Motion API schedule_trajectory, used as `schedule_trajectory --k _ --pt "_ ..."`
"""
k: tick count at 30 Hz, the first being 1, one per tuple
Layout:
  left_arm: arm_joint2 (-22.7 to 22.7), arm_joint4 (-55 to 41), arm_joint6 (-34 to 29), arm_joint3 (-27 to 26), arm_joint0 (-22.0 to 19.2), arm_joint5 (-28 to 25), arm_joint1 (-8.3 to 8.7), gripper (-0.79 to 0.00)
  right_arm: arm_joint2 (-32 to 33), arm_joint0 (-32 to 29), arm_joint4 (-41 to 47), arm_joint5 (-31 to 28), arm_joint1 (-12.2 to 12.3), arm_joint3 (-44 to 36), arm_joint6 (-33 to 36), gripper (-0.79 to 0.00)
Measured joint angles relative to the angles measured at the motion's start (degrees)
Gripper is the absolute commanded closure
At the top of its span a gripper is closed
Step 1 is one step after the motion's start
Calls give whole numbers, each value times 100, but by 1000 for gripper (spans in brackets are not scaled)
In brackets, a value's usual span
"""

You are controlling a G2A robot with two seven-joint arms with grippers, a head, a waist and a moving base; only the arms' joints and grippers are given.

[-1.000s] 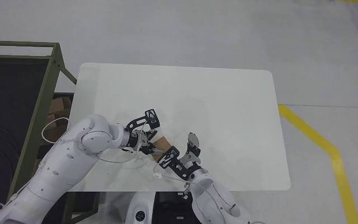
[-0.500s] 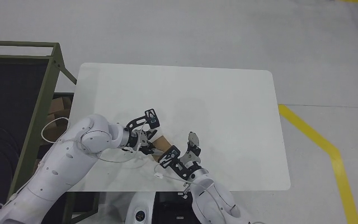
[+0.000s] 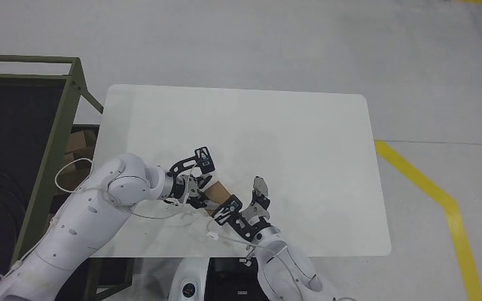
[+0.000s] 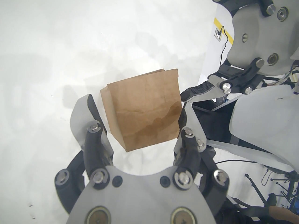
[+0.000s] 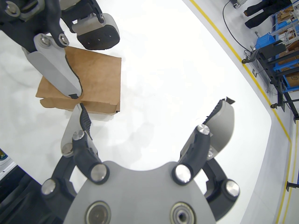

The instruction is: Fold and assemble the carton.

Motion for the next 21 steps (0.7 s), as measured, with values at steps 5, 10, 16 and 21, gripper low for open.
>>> schedule_trajectory --k 5,10,16,21 --pt "22 -57 -25 34 -29 -22 3 -606 -88 111 -7 125 -33 88 101 -785" --pt "-16 -147 94 122 -51 82 3 -570 -149 192 -4 189 -53 131 182 -785" --pt "-100 -233 165 200 -15 224 18 -379 -174 221 4 225 -54 143 200 -785" --pt "-77 -270 141 262 -22 201 19 -369 -177 217 5 271 -46 133 173 -785"
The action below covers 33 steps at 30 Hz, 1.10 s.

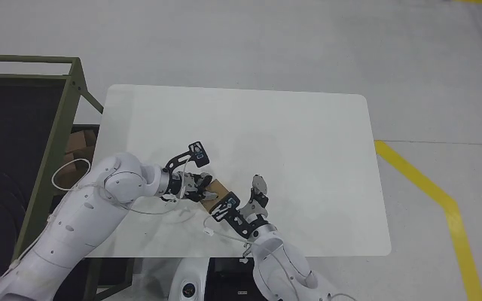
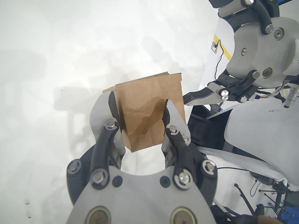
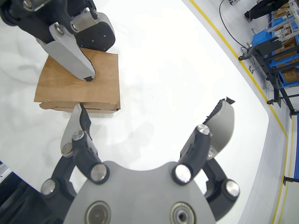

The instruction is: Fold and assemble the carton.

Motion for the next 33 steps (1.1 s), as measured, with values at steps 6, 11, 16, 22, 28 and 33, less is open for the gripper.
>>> schedule_trajectory --k 6,11,16,22,28,33 --pt "21 -15 2 50 -29 -16 -2 -376 72 -125 -11 69 65 -104 -152 -785" --pt "28 -21 16 54 -42 -26 -1 -385 162 -293 -27 -68 164 -219 -279 -785" --pt "35 -40 32 57 -56 -47 -1 -428 154 -293 -64 -139 188 -219 -134 -785" --pt "21 -64 36 51 -56 -63 6 -400 39 -140 -21 -114 145 -129 -32 -785" --pt "15 -63 43 41 -47 -64 13 -391 -53 -22 0 -82 113 -61 16 -785" --pt "15 -53 58 36 -44 -72 16 -391 -107 57 14 -34 84 -22 93 -785"
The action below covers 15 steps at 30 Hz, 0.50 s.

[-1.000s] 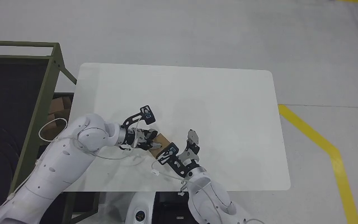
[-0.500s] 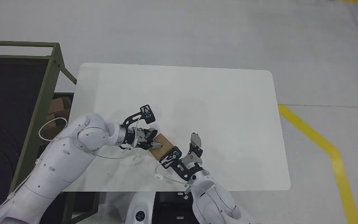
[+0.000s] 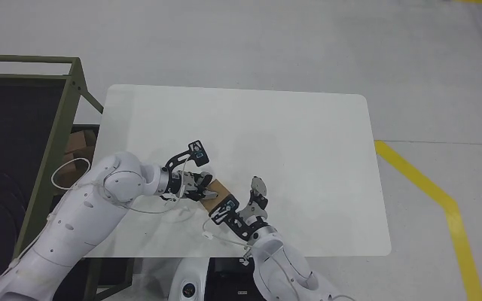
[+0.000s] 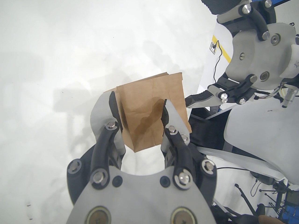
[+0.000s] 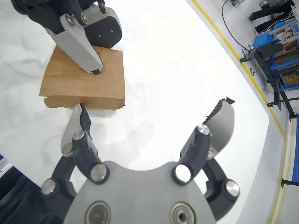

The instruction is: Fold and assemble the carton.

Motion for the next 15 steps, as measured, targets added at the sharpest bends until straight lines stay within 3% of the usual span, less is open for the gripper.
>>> schedule_trajectory --k 15 --pt "19 -44 -5 12 -3 -58 10 -382 -95 146 13 150 -80 123 139 -785"
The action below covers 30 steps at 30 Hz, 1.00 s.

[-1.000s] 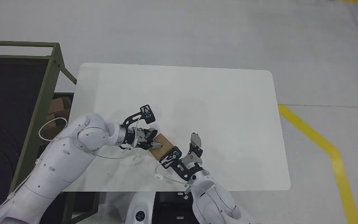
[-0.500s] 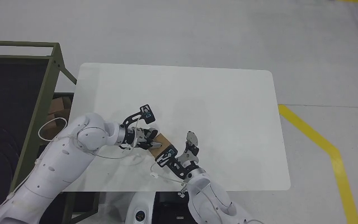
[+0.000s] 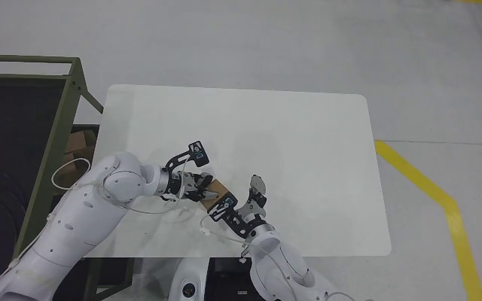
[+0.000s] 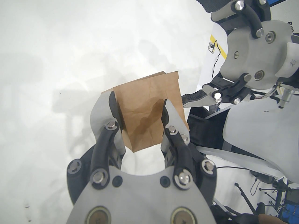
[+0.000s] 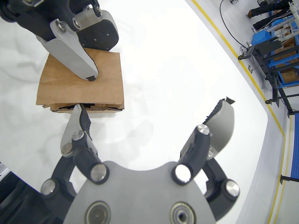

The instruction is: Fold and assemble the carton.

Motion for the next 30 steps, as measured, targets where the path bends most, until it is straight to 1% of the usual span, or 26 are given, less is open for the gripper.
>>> schedule_trajectory --k 7,30 --pt "12 30 11 -16 1 42 2 -382 5 -3 -12 37 -7 1 -39 -785" --pt "49 44 26 -26 -21 60 7 -379 74 -123 -36 68 78 -119 -139 -785"
